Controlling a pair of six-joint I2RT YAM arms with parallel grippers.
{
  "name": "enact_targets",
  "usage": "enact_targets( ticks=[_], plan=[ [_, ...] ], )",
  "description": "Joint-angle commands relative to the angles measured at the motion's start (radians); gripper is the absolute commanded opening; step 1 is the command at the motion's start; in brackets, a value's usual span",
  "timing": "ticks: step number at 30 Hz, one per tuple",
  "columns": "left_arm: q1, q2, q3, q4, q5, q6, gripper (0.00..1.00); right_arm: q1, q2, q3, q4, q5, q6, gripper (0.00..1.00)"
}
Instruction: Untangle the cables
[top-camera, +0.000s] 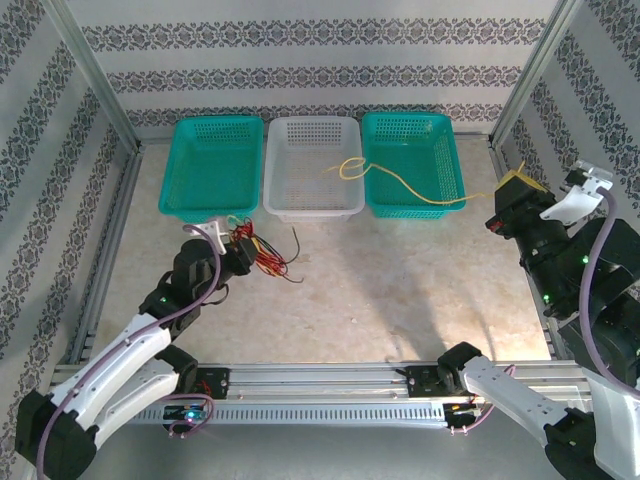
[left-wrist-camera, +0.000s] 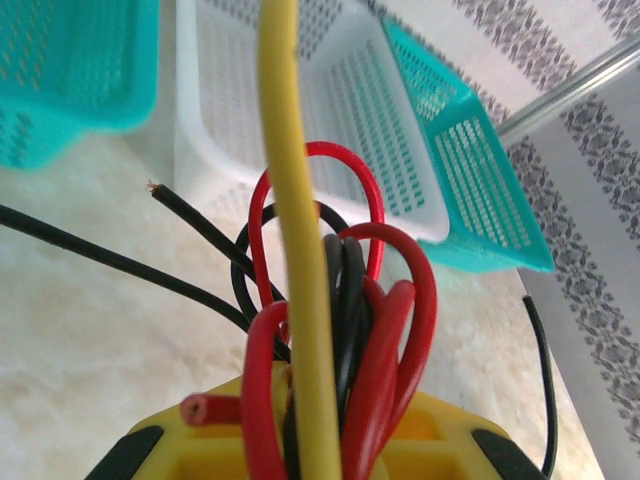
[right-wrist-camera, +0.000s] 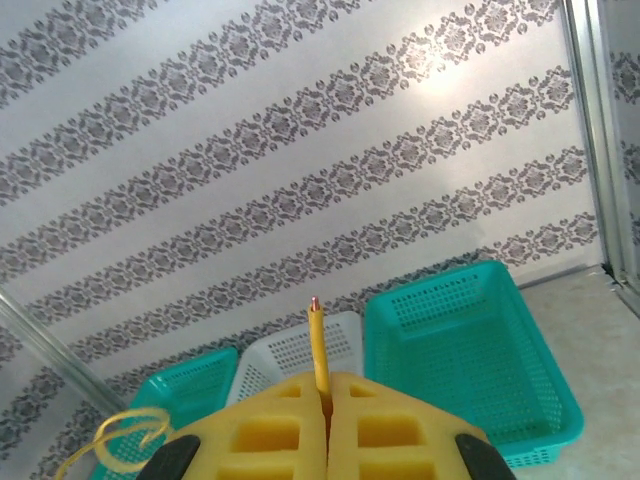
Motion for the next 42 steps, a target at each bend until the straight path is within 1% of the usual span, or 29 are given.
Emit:
enact_targets(
  ticks=[1, 3, 4, 5, 7, 8, 9, 10, 11, 13, 15, 19, 20, 21, 22, 24, 26, 29, 32, 35, 37, 38, 40, 42],
  plan=[
    [-0.042, 0.040, -0.033, 0.165, 0.081, -0.116, 0.00, -0.006, 0.018, -0.050, -0.031, 0.021, -0.003, 0.00],
    [-0.070, 0.072, -0.046, 0.224, 0.074, -0.137, 0.00, -0.006, 0.010, -0.092, -0.023, 0.007, 0.017, 0.00],
    [-0.083, 0.093, -0.048, 0.247, 0.066, -0.147, 0.08, -0.007, 0.005, -0.116, -0.017, 0.000, 0.029, 0.00],
    [-0.099, 0.112, -0.051, 0.265, 0.052, -0.158, 0.20, -0.006, 0.002, -0.140, -0.008, -0.010, 0.040, 0.00],
    [-0.122, 0.140, -0.053, 0.280, 0.024, -0.175, 0.48, -0.006, 0.008, -0.170, -0.004, -0.035, 0.053, 0.00],
    [-0.129, 0.156, -0.050, 0.270, 0.020, -0.187, 0.57, -0.007, 0.014, -0.182, -0.005, -0.045, 0.058, 0.00],
    [-0.132, 0.167, -0.046, 0.260, 0.027, -0.193, 0.62, -0.006, 0.019, -0.191, -0.006, -0.052, 0.061, 0.00],
    [-0.134, 0.173, -0.040, 0.238, 0.050, -0.196, 0.76, -0.006, 0.024, -0.200, -0.005, -0.058, 0.066, 0.00],
    [-0.133, 0.167, -0.032, 0.187, 0.065, -0.202, 0.99, -0.006, 0.026, -0.208, -0.004, -0.066, 0.068, 0.00],
    [-0.133, 0.122, -0.025, 0.058, 0.071, -0.190, 1.00, -0.006, 0.030, -0.215, -0.001, -0.083, 0.068, 0.00],
    [-0.133, 0.039, -0.001, -0.135, 0.007, -0.140, 1.00, -0.006, 0.037, -0.215, -0.002, -0.094, 0.063, 0.00],
    [-0.112, -0.141, 0.133, -0.575, -0.257, -0.009, 0.99, -0.005, 0.060, -0.217, -0.008, -0.098, 0.058, 0.00],
    [-0.098, -0.171, 0.180, -0.663, -0.309, 0.036, 0.99, -0.005, 0.068, -0.218, -0.006, -0.103, 0.060, 0.00],
    [-0.087, -0.192, 0.218, -0.698, -0.325, 0.085, 0.99, -0.005, 0.075, -0.220, -0.003, -0.113, 0.062, 0.00],
    [-0.076, -0.208, 0.263, -0.705, -0.300, 0.167, 0.99, -0.005, 0.086, -0.221, 0.003, -0.130, 0.065, 0.00],
    [-0.073, -0.202, 0.351, -0.670, -0.168, 0.307, 0.99, -0.001, 0.107, -0.227, 0.016, -0.168, 0.071, 0.00],
    [-0.073, -0.143, 0.447, -0.627, 0.051, 0.441, 0.92, 0.009, 0.130, -0.233, 0.033, -0.202, 0.075, 0.00],
    [-0.074, -0.014, 0.571, -0.610, 0.249, 0.560, 0.84, 0.040, 0.154, -0.238, 0.053, -0.221, 0.082, 0.00],
    [-0.076, 0.096, 0.654, -0.581, 0.372, 0.641, 0.81, 0.072, 0.181, -0.229, 0.052, -0.242, 0.084, 0.00],
    [-0.096, 0.179, 0.705, -0.534, 0.516, 0.699, 0.81, 0.096, 0.206, -0.221, 0.050, -0.272, 0.086, 0.00],
    [-0.124, 0.220, 0.724, -0.508, 0.585, 0.741, 0.82, 0.108, 0.215, -0.226, 0.062, -0.297, 0.088, 0.00],
    [-0.140, 0.238, 0.726, -0.494, 0.594, 0.759, 0.85, 0.110, 0.217, -0.231, 0.074, -0.313, 0.092, 0.00],
    [-0.163, 0.270, 0.729, -0.475, 0.592, 0.794, 0.87, 0.111, 0.218, -0.242, 0.103, -0.343, 0.104, 0.00],
    [-0.185, 0.296, 0.731, -0.468, 0.553, 0.831, 0.87, 0.112, 0.223, -0.248, 0.130, -0.375, 0.114, 0.00]
  ],
)
